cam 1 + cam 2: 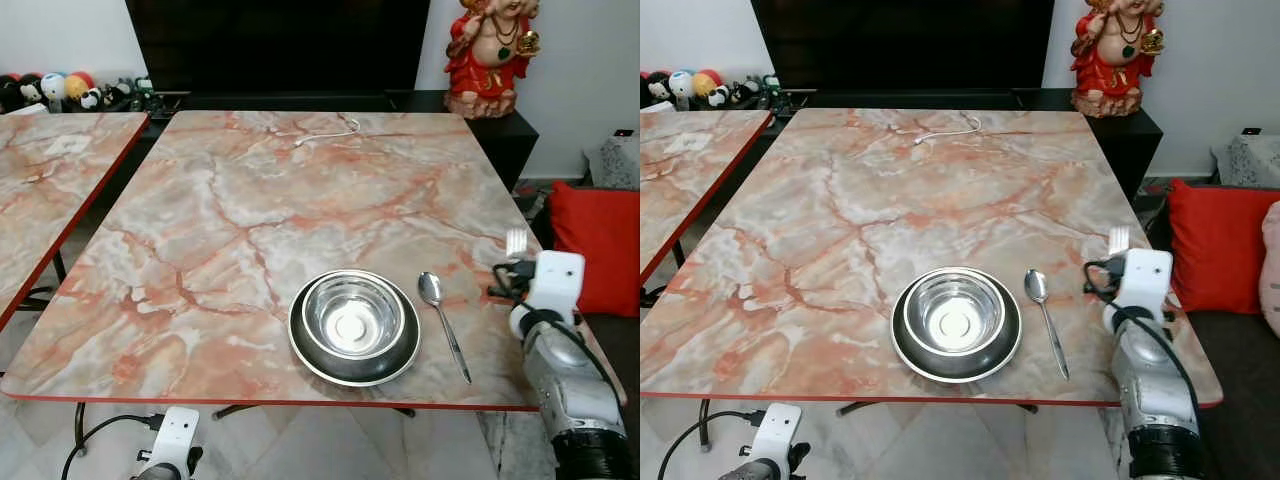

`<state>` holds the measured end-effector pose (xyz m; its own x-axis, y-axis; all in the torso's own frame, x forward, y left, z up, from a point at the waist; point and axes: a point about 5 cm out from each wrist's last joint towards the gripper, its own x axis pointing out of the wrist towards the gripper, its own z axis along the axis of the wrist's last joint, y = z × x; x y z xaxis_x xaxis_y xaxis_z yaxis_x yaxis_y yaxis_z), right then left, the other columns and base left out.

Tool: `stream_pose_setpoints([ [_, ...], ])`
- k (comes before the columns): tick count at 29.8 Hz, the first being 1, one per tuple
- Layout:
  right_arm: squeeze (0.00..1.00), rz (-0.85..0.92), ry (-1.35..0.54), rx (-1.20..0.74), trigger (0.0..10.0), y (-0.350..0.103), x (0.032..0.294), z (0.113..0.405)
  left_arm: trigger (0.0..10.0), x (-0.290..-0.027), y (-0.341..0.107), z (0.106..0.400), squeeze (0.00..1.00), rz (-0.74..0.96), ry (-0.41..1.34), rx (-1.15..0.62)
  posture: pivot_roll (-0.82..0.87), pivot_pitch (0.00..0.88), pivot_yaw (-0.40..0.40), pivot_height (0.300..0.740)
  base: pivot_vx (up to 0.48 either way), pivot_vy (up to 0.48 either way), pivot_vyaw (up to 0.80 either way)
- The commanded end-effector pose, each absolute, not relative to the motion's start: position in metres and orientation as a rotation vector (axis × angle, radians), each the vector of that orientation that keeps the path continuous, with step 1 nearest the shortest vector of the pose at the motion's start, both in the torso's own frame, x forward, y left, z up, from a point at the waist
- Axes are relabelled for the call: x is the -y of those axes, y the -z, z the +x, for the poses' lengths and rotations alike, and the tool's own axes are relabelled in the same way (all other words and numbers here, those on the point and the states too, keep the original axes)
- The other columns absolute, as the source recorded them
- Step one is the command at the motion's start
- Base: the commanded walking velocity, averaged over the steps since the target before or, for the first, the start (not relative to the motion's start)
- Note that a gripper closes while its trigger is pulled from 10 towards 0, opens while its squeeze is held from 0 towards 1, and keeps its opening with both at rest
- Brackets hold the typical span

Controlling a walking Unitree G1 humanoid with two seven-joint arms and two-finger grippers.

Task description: Setting the table

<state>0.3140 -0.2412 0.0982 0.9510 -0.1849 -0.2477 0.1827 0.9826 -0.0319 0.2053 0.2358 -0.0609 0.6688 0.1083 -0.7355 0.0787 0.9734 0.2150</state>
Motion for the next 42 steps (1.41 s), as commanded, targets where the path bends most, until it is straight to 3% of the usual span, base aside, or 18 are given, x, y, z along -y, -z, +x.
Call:
stream_pose_setpoints([
  [1,0.00,0.014,0.164,-0.290,10.0,-0.095,0.237,0.315,10.0,-0.236,0.062,0.204,0.00,0.237,-0.012,-0.855,0.02,0.030,0.005,0.740,0.000,0.000,0.00],
  [8,0.00,0.018,0.137,-0.392,10.0,-0.076,0.229,0.314,10.0,-0.235,0.062,0.205,0.00,0.228,-0.021,-0.851,0.03,0.026,-0.004,0.740,0.000,0.000,0.00],
  [42,0.00,-0.014,0.093,-0.326,10.0,-0.073,0.211,0.323,10.0,-0.238,0.062,0.202,0.00,0.242,-0.020,-0.857,0.05,0.030,-0.012,0.740,0.000,0.000,0.00],
])
